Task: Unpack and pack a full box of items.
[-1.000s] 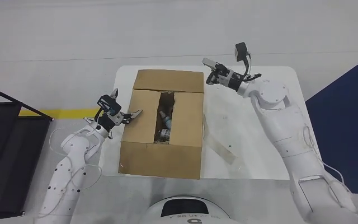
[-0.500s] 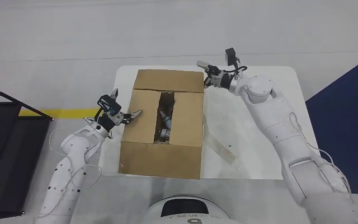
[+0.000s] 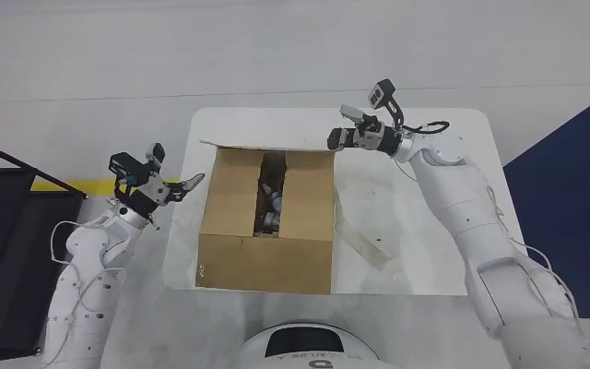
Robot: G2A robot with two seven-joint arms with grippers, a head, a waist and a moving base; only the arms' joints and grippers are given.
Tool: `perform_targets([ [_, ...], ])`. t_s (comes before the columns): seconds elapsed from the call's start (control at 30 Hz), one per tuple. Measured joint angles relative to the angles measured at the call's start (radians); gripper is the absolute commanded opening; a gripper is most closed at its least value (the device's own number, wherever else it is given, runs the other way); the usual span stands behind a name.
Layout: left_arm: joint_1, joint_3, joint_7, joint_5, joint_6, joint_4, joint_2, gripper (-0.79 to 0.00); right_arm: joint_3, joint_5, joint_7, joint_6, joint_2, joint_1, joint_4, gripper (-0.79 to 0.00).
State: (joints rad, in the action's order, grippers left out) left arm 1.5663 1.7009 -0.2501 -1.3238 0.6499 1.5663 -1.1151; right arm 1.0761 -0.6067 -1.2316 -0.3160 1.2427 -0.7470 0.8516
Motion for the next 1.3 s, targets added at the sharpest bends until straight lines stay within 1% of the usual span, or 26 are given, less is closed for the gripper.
perform_targets([
  [0.1,0.001,0.033,0.019,0.085,-0.005,-0.006,0.001,0.0,-0.028,0.052,-0.06,-0.006,0.001,0.014,0.004,0.0],
  [0.23,-0.01,0.024,0.073,0.156,-0.023,0.023,-0.002,0.0,-0.062,0.113,-0.114,-0.006,0.004,0.028,0.025,0.0],
  [0.33,-0.013,-0.019,0.112,0.137,-0.035,0.058,-0.004,0.0,-0.069,0.13,-0.123,-0.008,0.004,0.031,0.041,0.0],
  [0.4,-0.018,-0.059,0.138,0.102,-0.05,0.065,-0.007,0.0,-0.064,0.129,-0.124,-0.015,0.002,0.028,0.058,0.0],
  [0.57,-0.067,-0.159,0.204,0.013,-0.144,0.012,-0.017,0.0,-0.04,0.114,-0.15,-0.046,-0.008,0.001,0.113,0.0],
  [0.7,-0.082,-0.199,0.205,0.001,-0.175,-0.001,-0.022,0.0,-0.017,0.129,-0.115,-0.049,-0.018,-0.026,0.169,0.0],
  [0.77,-0.084,-0.201,0.205,-0.001,-0.178,-0.003,-0.021,0.0,-0.013,0.131,-0.105,-0.048,-0.02,-0.032,0.189,0.0],
  [1.03,-0.087,-0.2,0.211,0.014,-0.189,-0.004,-0.021,0.0,-0.014,0.131,-0.106,-0.047,-0.02,-0.031,0.186,0.0],
  [1.1,-0.086,-0.205,0.213,0.016,-0.194,0.002,-0.021,0.0,-0.021,0.133,-0.11,-0.041,-0.019,-0.041,0.203,0.0],
  [1.2,-0.079,-0.212,0.214,0.014,-0.201,0.011,-0.022,0.0,-0.01,0.13,-0.154,-0.02,-0.03,-0.085,0.278,0.0],
  [1.3,-0.072,-0.225,0.212,0.013,-0.205,0.007,-0.023,0.0,0.044,0.118,-0.232,0.011,-0.056,-0.148,0.338,0.0],
])
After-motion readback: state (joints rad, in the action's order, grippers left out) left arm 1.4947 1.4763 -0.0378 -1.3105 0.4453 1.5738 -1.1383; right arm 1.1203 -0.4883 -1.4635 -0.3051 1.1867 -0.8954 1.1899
